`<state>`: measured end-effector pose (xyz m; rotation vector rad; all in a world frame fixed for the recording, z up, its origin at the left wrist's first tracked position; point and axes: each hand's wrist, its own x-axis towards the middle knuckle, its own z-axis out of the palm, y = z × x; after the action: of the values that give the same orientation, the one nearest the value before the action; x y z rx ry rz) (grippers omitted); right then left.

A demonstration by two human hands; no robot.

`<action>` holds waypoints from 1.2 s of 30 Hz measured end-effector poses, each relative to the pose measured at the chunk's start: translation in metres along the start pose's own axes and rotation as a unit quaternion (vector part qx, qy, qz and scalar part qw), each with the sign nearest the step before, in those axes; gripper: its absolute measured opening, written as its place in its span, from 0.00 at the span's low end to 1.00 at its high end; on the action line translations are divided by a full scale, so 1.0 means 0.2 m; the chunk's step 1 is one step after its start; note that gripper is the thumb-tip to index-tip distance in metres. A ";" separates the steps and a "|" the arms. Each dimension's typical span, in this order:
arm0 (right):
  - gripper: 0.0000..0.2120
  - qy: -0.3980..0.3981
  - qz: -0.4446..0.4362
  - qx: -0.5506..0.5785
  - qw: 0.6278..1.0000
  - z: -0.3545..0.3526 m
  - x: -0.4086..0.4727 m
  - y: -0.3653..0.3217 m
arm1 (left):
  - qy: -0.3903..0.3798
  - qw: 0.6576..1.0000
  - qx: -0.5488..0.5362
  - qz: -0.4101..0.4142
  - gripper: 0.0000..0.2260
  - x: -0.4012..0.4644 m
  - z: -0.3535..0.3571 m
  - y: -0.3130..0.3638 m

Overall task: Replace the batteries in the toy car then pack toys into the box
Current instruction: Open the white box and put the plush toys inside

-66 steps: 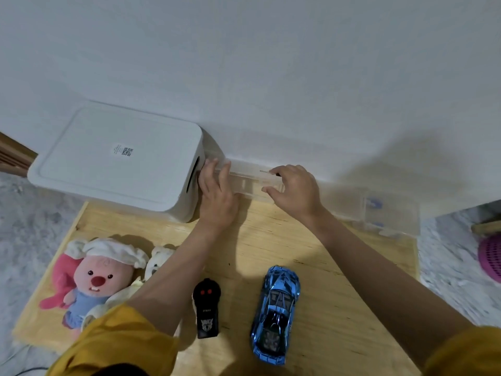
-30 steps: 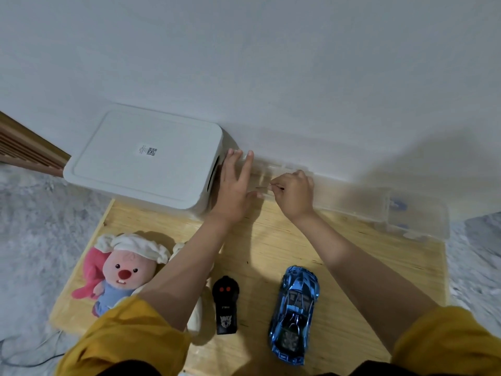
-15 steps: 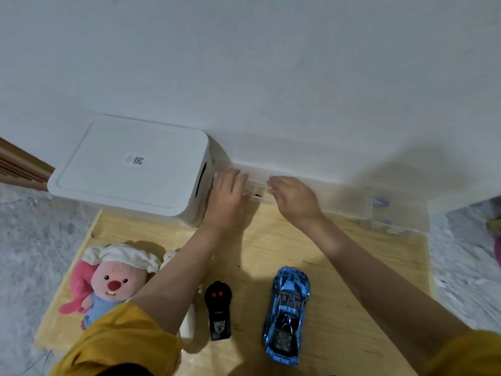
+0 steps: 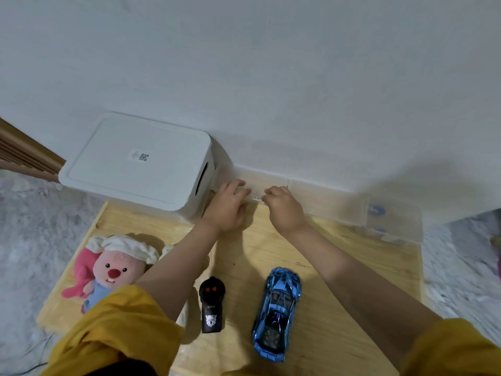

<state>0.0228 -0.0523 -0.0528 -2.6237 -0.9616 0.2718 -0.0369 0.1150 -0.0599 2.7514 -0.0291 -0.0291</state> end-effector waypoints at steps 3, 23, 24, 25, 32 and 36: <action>0.16 -0.013 0.027 0.020 0.999 -0.05 0.01 0.00 | -0.058 0.996 0.045 -0.043 0.24 -0.03 -0.05 0.10; 0.30 0.144 0.333 0.272 0.891 -0.04 0.26 -1.18 | 0.110 0.920 -0.145 -0.346 0.29 -0.47 -0.94 -0.91; 0.30 0.144 0.352 0.259 0.888 -0.05 0.28 -1.20 | 0.087 0.923 -0.150 -0.342 0.28 -0.46 -0.95 -0.94; 0.30 0.145 0.366 0.249 0.885 -0.05 0.30 -1.21 | 0.074 0.926 -0.152 -0.337 0.28 -0.46 -0.96 -0.97; 0.23 0.179 0.422 0.227 0.859 -0.09 0.37 -1.22 | 0.068 0.928 -0.146 -0.336 0.31 -0.42 -0.99 -1.03; 0.23 0.174 0.442 0.276 0.836 -0.09 0.36 -1.20 | 0.081 0.926 -0.165 -0.330 0.35 -0.44 -1.00 -1.04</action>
<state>-0.0588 0.1625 0.0492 -2.2408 0.4537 0.2176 -0.1162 0.3865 0.0476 2.2945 0.8628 0.0102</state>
